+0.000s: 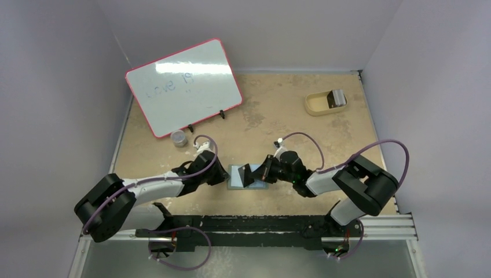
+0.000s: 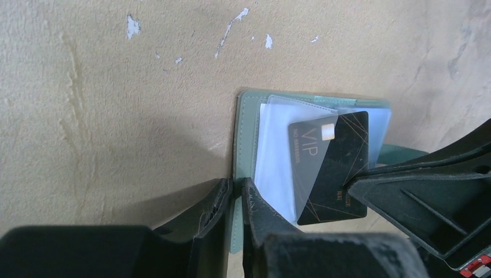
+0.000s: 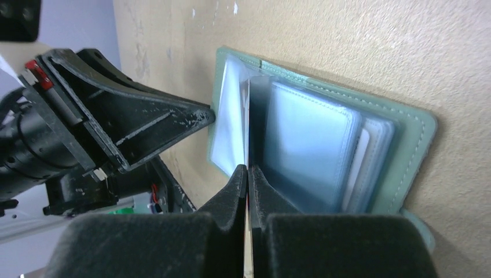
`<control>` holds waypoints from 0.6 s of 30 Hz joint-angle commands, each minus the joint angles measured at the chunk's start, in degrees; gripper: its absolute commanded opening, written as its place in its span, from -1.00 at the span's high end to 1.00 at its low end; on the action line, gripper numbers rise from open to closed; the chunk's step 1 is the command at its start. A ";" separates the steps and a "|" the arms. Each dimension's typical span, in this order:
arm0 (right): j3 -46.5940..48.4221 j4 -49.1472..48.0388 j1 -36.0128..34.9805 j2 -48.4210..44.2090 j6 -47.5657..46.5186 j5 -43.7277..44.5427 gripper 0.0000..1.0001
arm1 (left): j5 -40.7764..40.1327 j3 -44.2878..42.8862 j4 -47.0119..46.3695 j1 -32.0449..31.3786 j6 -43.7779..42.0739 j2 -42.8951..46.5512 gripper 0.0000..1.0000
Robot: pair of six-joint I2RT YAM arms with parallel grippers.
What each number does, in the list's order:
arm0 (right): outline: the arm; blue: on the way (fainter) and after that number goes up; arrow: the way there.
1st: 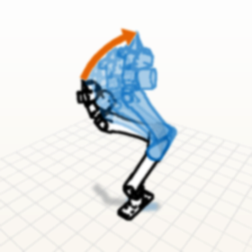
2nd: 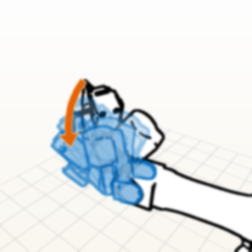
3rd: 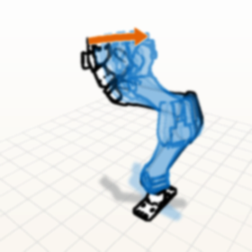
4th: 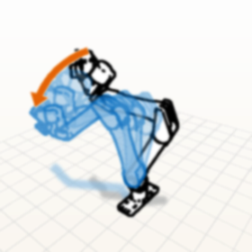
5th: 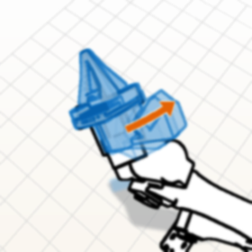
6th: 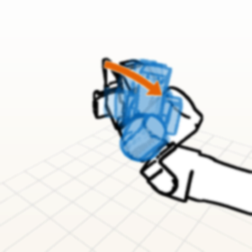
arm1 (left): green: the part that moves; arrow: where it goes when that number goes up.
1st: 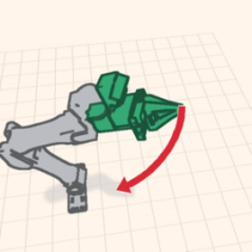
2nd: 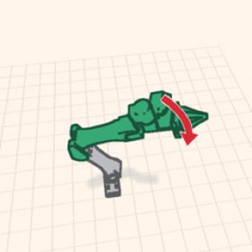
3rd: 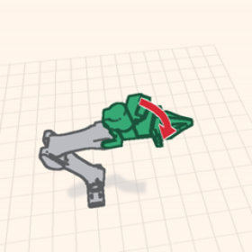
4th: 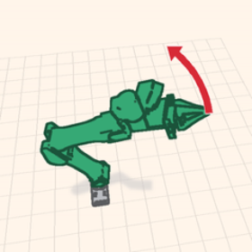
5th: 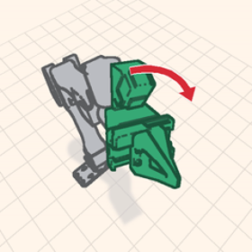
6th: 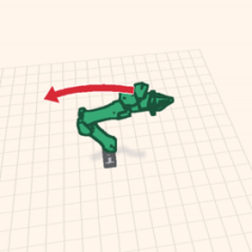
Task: Put the credit cards into the card holder
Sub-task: Insert the credit card into the card holder.
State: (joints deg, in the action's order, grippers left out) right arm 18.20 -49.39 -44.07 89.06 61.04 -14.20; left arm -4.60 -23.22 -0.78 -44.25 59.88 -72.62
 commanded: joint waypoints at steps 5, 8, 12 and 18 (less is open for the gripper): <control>-0.58 -1.88 -0.63 -1.27 1.07 4.67 1.00 | 2.90 4.92 2.38 -0.31 4.87 0.16 0.78; -1.04 -4.76 -0.91 0.84 1.85 4.12 1.00 | 2.75 4.98 2.38 -0.60 5.50 0.12 0.78; -2.29 -8.08 -1.45 2.51 3.04 4.69 1.00 | 2.83 5.40 1.28 -1.08 6.29 -0.82 0.79; -3.98 -7.53 -1.45 0.30 3.19 7.48 1.00 | 2.34 5.61 1.31 -1.62 6.35 -2.10 0.80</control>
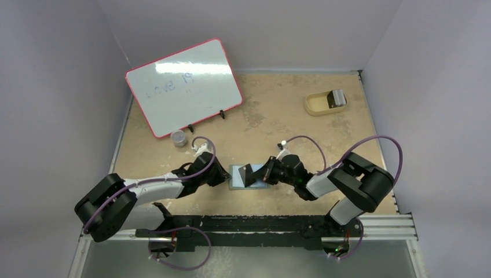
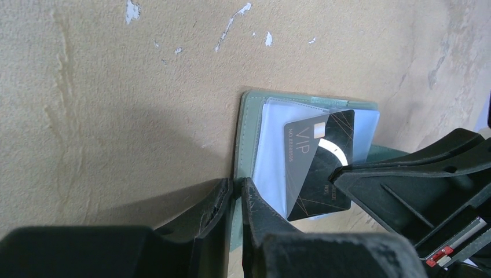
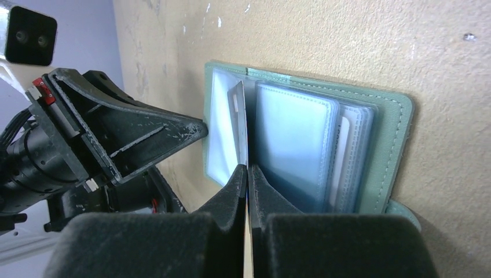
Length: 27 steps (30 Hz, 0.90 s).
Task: Put the credit cards into the card holder
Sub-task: Insert the credit card into the card holder.
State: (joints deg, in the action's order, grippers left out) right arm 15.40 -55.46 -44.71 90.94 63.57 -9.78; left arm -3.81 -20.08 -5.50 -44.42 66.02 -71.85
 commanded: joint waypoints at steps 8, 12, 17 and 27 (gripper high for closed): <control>-2.42 2.32 -0.81 -6.98 0.87 7.75 1.00 | 1.52 3.00 4.60 -2.04 1.11 -4.92 0.80; -2.89 1.74 -0.90 -6.88 1.03 8.23 1.00 | 0.75 2.88 4.89 -2.23 1.24 -5.91 0.81; -2.66 0.65 -1.36 -5.41 1.63 9.33 1.00 | 0.52 3.07 5.18 -2.42 1.81 -4.83 0.81; -3.94 3.87 -1.43 -10.05 2.43 13.44 1.00 | -0.86 3.59 5.27 -2.60 2.51 -5.99 0.81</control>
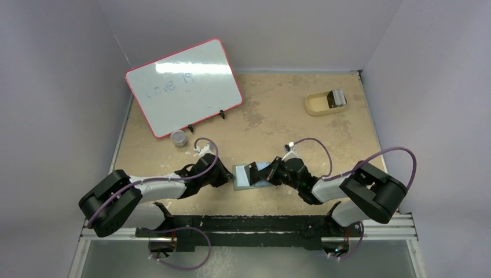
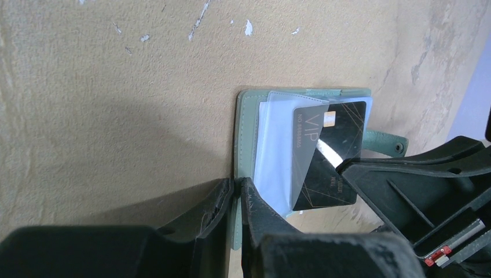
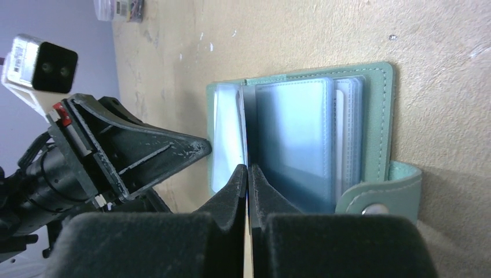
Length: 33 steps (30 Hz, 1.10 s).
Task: Put the credit cards into the card holder
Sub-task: Insert the credit card into the card holder.
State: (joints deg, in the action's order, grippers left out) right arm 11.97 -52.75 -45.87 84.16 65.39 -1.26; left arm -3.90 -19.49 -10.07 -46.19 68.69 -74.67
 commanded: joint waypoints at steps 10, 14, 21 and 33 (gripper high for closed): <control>-0.28 -0.57 -0.48 -1.61 0.52 4.05 1.00 | -0.52 2.84 9.60 -0.86 0.09 -3.64 0.81; 0.26 -2.85 -1.63 1.50 1.67 3.82 1.00 | -0.34 2.81 9.59 -0.98 0.33 -3.17 0.81; 0.66 -5.12 -3.04 3.92 3.14 5.15 1.00 | -0.66 2.59 9.84 -1.09 0.27 -3.36 0.81; 4.93 5.31 -5.57 2.50 -1.51 5.23 0.51 | -0.49 2.15 10.44 -1.09 0.02 -2.51 0.81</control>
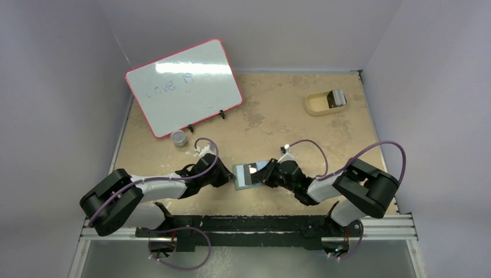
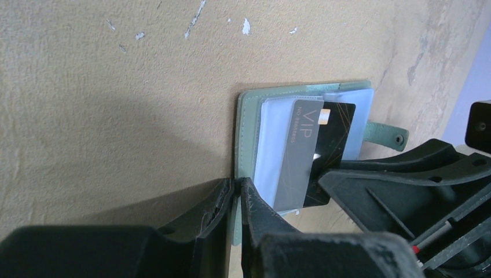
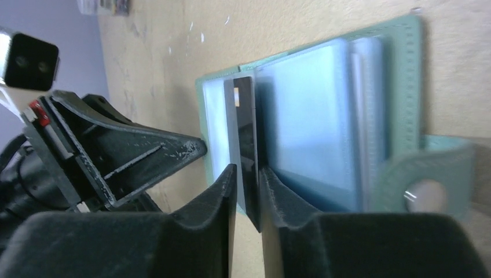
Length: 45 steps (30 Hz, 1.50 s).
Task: Put the credit cards into the card holder
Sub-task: Insert the credit card into the card holder.
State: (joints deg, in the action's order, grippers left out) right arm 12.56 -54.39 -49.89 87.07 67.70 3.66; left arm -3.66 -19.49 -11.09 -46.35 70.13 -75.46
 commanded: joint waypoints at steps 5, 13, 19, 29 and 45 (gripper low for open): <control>10.59 30.44 -1.58 -9.88 -9.66 4.38 0.30 | -0.14 2.65 11.09 -1.03 -1.21 0.55 0.81; 18.06 40.30 -1.53 -9.67 -15.29 4.13 0.07 | 2.20 1.95 7.01 -1.03 -2.84 0.68 0.81; 21.05 38.79 -1.58 -5.30 -17.40 4.01 0.01 | 2.04 0.17 8.01 -1.03 -3.78 0.32 0.82; 24.36 47.05 -1.55 -4.27 -18.68 7.08 0.05 | 1.36 -0.35 8.05 -1.01 -4.31 -0.07 0.82; 25.45 42.53 -1.69 -0.41 -22.33 3.27 -0.04 | 1.09 0.44 6.89 -0.92 -4.06 -0.26 0.82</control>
State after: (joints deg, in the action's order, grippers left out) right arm 37.34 -10.74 -51.11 85.34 46.98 8.69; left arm -1.91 -19.99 -9.21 -46.96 68.31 -74.17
